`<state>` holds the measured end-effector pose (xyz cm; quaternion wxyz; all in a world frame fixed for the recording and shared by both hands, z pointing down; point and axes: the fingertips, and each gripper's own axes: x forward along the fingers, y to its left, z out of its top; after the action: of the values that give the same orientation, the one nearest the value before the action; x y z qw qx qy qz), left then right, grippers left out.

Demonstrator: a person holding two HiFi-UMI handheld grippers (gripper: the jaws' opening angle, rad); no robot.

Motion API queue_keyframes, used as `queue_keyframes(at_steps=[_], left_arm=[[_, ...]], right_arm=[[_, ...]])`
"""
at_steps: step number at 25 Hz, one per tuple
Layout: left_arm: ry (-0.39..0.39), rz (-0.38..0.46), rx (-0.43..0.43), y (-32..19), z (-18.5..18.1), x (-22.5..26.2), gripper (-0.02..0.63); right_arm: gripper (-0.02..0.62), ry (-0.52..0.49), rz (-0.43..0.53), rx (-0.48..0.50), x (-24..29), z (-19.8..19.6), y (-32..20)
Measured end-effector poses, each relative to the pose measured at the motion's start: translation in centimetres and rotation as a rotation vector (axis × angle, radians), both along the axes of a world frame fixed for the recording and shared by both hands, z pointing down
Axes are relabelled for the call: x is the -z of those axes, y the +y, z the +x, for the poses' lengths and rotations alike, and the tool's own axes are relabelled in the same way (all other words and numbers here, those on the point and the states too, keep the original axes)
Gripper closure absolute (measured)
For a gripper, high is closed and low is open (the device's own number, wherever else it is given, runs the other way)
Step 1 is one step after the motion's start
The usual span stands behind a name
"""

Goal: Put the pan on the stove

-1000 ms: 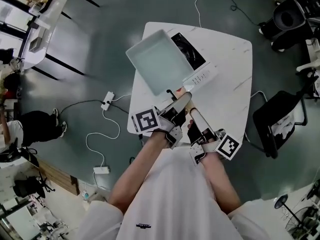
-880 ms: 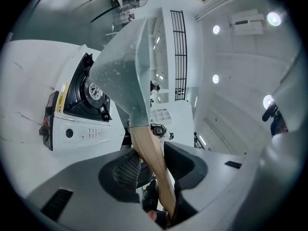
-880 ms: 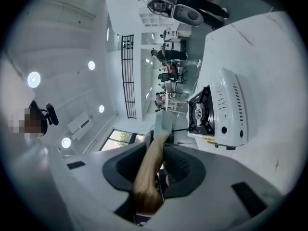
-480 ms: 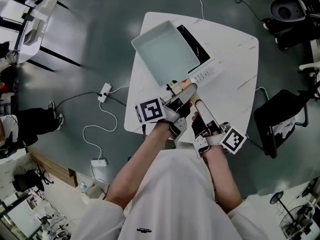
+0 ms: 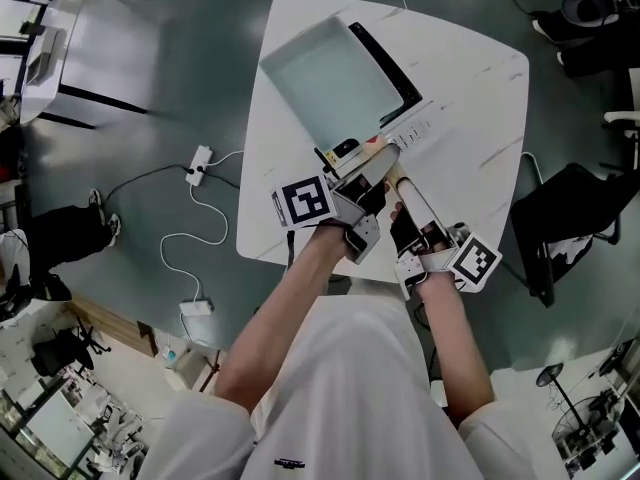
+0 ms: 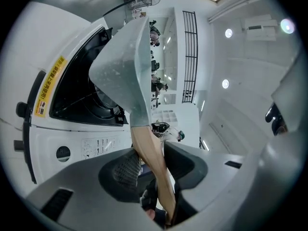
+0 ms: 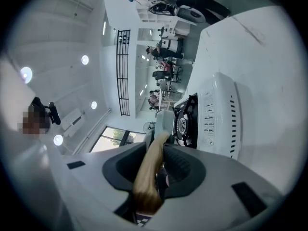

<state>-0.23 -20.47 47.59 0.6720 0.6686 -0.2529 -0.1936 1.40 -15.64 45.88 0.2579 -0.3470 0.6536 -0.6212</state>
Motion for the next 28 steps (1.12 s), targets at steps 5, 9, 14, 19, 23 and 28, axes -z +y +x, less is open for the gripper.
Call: queue_keyframes(at_steps=[5,9,14,19,23,28], left_arm=[[-0.002,-0.023,-0.005,-1.6,2.1,-3.1,0.456],[-0.003,-0.032,-0.005,-2.5,3.1,-4.3,0.456],[-0.004,-0.050,0.006,-2.5,3.2,-5.1,0.456],[0.001,-0.039,0.015,-2.6,3.5,-5.5,0.456],[0.006,-0.037,0.038,-2.5,3.5,-5.9,0.456],[0.004,-0.045,0.047,-2.5,3.8,-6.5,0.453]], right_arm=[[0.480,-0.012,-0.016,-0.008,-2.9,2.1,-1.7],[0.480,-0.016,-0.024,-0.007,-4.2,3.1,-2.5],[0.480,-0.005,-0.018,0.004,-4.8,3.2,-2.7],[0.480,-0.013,-0.016,0.019,-5.4,3.6,-2.7],[0.482,-0.020,-0.013,0.034,-5.8,3.7,-2.7],[0.482,-0.008,-0.012,0.057,-6.4,3.9,-2.7]])
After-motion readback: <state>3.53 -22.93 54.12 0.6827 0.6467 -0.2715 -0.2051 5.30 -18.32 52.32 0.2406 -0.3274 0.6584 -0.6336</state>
